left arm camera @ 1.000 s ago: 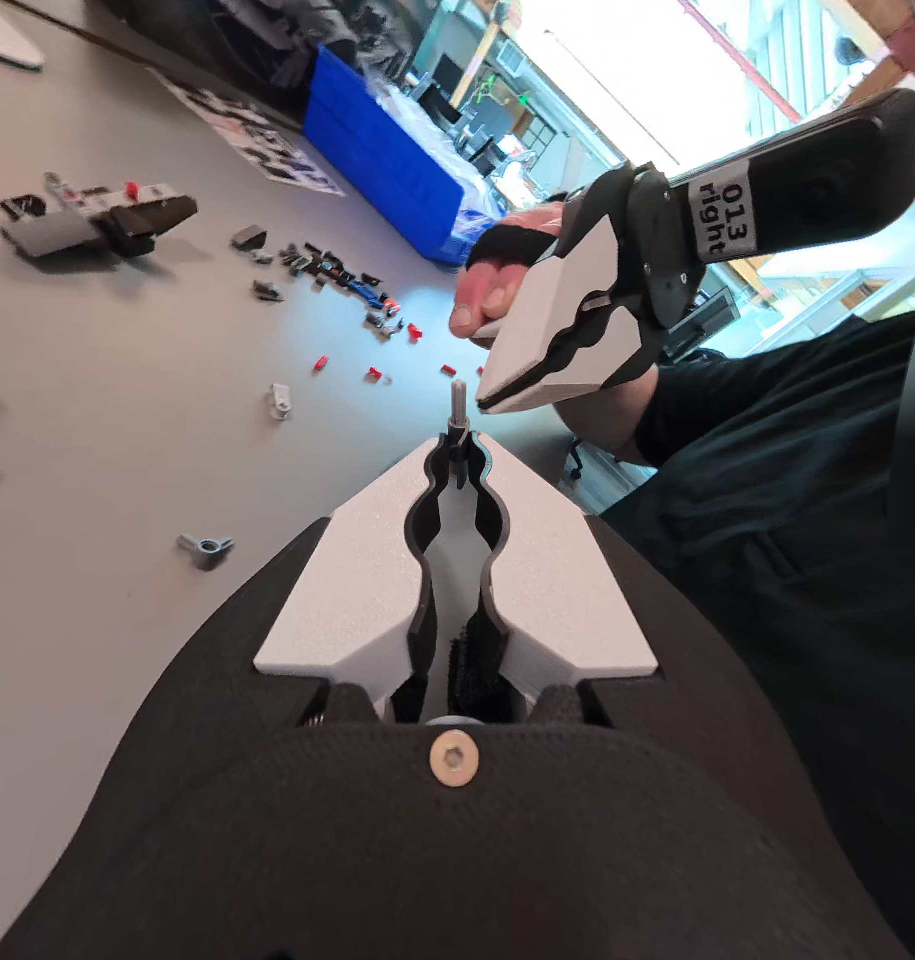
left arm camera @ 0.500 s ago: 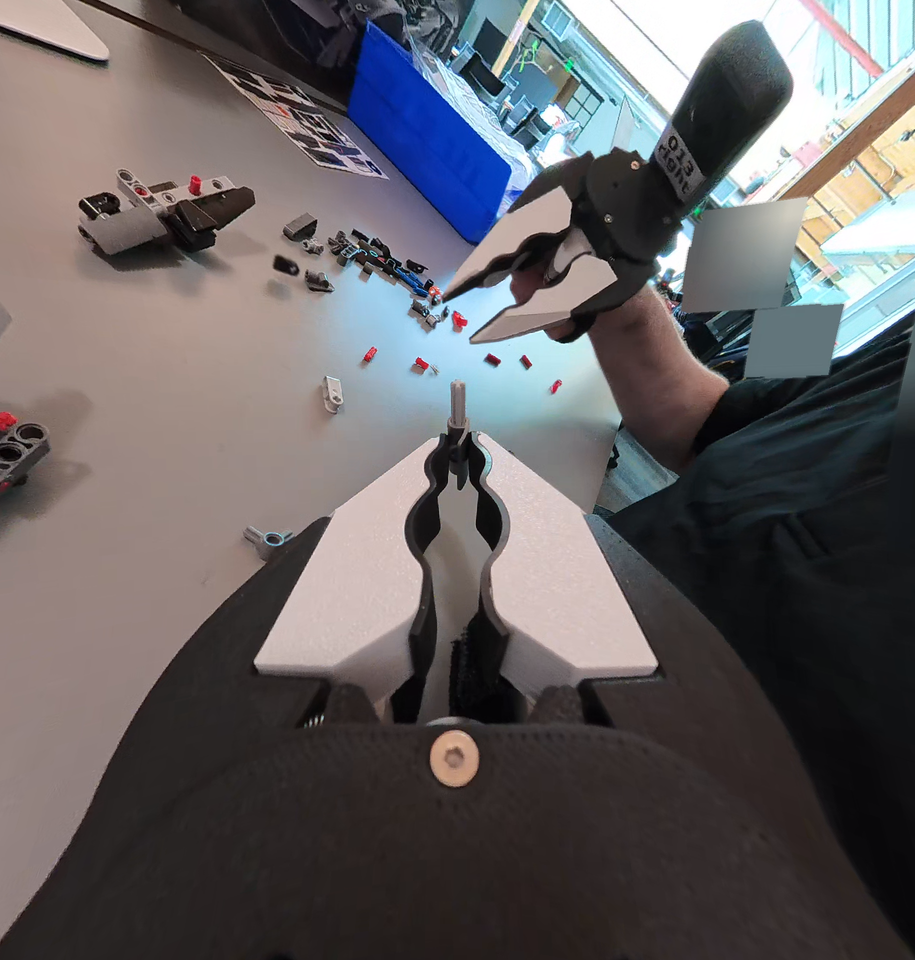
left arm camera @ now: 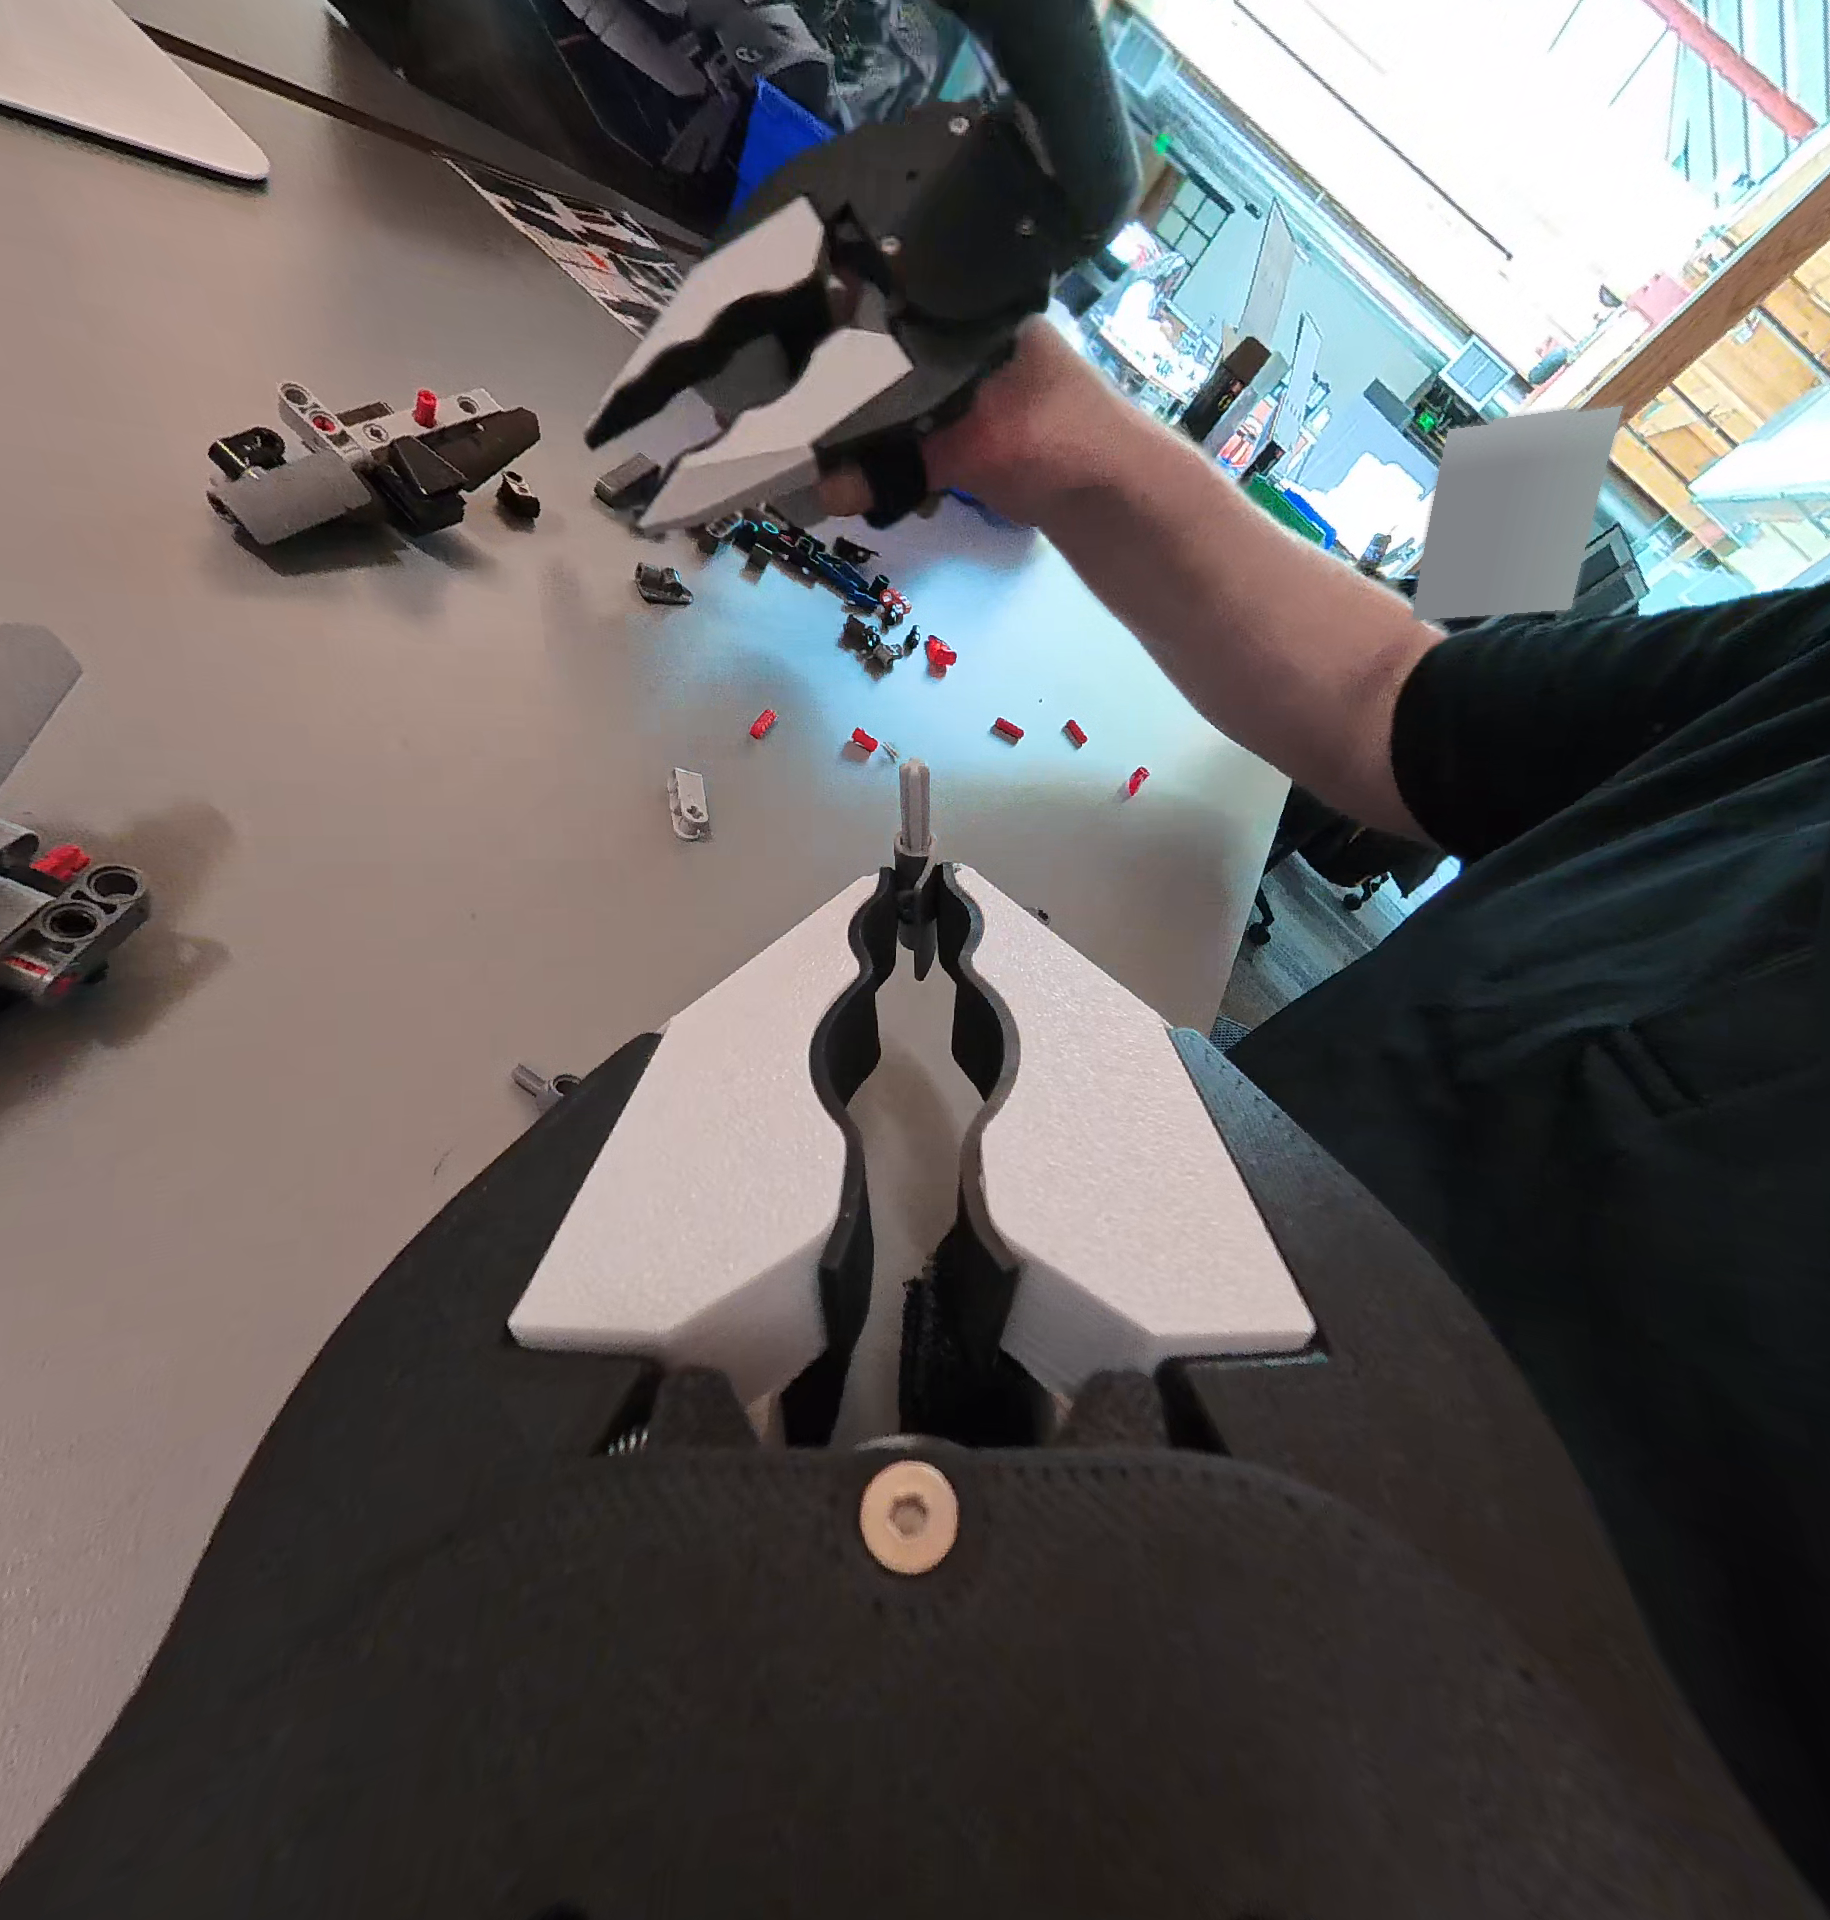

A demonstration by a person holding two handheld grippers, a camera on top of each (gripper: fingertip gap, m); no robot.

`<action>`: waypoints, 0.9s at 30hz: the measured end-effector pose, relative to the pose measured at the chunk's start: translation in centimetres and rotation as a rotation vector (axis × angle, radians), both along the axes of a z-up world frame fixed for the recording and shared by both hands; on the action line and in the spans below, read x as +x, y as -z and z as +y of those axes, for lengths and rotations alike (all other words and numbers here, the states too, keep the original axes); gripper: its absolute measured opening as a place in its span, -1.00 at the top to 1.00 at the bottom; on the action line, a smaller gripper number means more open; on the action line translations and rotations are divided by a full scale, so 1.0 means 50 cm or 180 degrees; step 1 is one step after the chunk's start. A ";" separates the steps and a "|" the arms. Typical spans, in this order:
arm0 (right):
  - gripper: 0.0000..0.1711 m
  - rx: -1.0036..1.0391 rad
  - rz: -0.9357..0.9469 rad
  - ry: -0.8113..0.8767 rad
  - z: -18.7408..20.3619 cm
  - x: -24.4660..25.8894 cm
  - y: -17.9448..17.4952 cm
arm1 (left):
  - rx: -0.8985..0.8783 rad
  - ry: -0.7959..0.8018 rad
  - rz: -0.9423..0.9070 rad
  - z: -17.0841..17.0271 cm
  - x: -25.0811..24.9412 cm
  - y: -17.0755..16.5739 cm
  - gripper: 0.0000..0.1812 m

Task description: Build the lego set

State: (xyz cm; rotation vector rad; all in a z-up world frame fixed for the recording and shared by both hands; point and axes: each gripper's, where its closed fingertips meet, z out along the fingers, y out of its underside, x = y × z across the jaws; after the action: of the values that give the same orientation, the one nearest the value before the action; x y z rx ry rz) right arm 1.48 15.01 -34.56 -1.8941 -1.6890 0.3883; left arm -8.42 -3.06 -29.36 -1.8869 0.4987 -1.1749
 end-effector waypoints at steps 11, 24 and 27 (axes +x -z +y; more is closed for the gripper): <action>0.70 -0.0193 0.0159 0.0216 0.031 -0.032 0.035 | -0.0030 0.0021 -0.0039 0.002 -0.003 0.001 0.94; 0.85 -0.0152 0.0160 0.0062 0.036 -0.040 0.035 | -0.0032 0.0024 -0.0043 0.001 -0.002 0.000 0.94; 0.85 -0.0147 0.0186 0.0023 0.030 -0.034 0.026 | -0.0031 0.0018 -0.0049 0.001 -0.001 0.000 0.95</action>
State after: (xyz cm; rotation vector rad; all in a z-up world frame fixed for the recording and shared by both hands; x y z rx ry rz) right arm -0.20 16.49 -35.88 -1.9026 -1.6480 0.4791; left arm -8.46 -3.00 -29.37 -1.8845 0.4910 -1.1966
